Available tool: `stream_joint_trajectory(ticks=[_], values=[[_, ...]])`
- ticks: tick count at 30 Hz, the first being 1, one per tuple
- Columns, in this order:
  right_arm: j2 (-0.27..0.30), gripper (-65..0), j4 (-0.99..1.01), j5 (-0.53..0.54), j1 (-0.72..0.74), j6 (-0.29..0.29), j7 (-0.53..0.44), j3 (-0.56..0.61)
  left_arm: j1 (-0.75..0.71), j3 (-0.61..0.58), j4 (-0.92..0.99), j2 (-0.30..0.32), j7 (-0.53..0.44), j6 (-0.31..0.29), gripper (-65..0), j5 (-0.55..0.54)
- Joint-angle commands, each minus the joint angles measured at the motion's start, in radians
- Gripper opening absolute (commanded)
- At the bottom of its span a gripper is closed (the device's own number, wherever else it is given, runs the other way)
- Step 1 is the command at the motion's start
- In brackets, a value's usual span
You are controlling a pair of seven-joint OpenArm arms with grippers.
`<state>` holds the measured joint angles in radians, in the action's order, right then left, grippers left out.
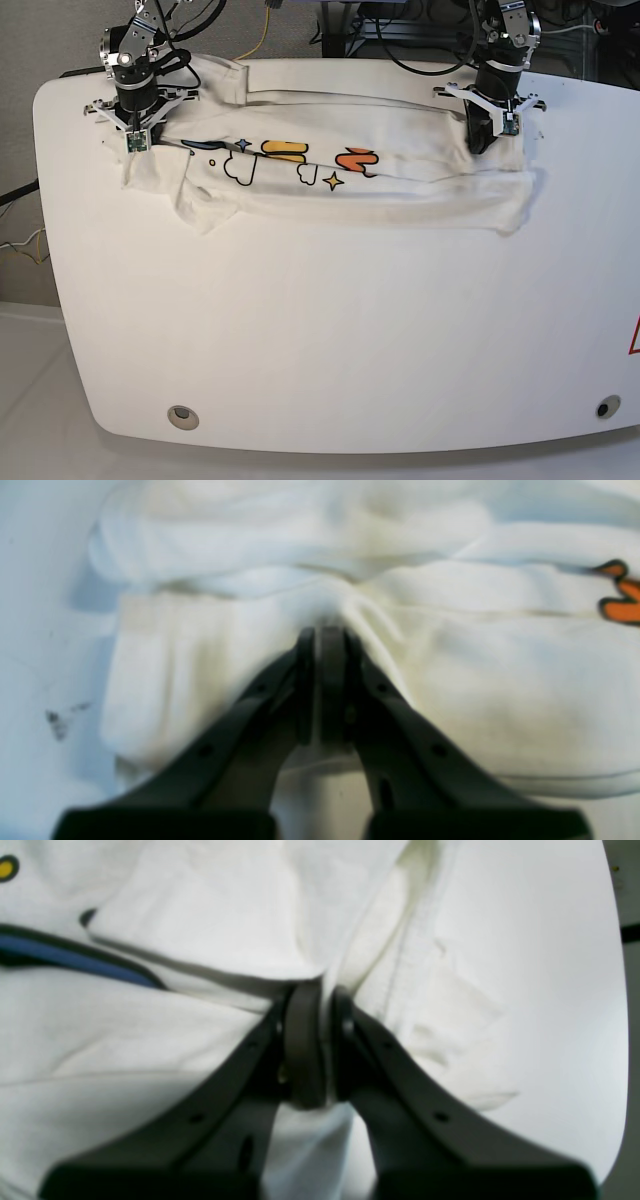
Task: Fold the T-shirt properly
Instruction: 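Hold the band ends with both grippers and drag them toward the shoulder band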
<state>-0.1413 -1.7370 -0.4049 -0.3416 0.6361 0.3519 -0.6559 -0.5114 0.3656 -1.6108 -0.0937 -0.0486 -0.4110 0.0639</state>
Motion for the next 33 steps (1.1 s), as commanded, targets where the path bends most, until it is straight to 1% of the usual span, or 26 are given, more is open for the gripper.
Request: stream_joint_trajectory(ticks=[1, 6, 12, 16, 20, 22, 26, 33], values=[[-0.013, -64.4, 0.022, -0.019, -0.007, 0.062, 0.083, 0.020, -0.006, 0.002, -0.016, 0.002, -0.024, -0.001, -62.9, -0.008], [-0.013, -64.2, 0.022, -0.019, 0.016, 0.062, 0.083, 0.045, -0.006, 0.002, -0.016, 0.005, -0.024, -0.001, -62.9, -0.008], [-0.010, -64.1, 0.024, -0.021, 0.049, 0.062, 0.083, 0.051, -0.005, 0.002, -0.016, 0.039, -0.023, -0.001, -62.9, -0.009], [-0.008, -64.1, 0.050, -0.085, 0.088, 0.062, 0.083, 0.051, -0.003, 0.010, -0.016, 0.059, -0.023, -0.001, -62.9, -0.014], [-0.008, -64.1, 0.093, -0.157, 0.143, 0.062, 0.083, 0.043, 0.009, 0.037, -0.016, 0.065, -0.023, -0.001, -62.9, -0.014], [-0.008, -64.1, 0.110, -0.176, 0.161, 0.062, 0.083, 0.043, 0.029, 0.056, -0.016, 0.065, -0.021, -0.002, -62.9, -0.012], [-0.008, -64.1, 0.122, -0.180, 0.184, 0.062, 0.083, 0.040, 0.050, 0.089, -0.010, 0.067, -0.021, -0.004, -62.9, -0.009], [-0.008, -64.1, 0.122, -0.188, 0.221, 0.062, 0.083, 0.040, 0.095, 0.102, -0.009, 0.081, -0.007, -0.062, -62.9, -0.008]])
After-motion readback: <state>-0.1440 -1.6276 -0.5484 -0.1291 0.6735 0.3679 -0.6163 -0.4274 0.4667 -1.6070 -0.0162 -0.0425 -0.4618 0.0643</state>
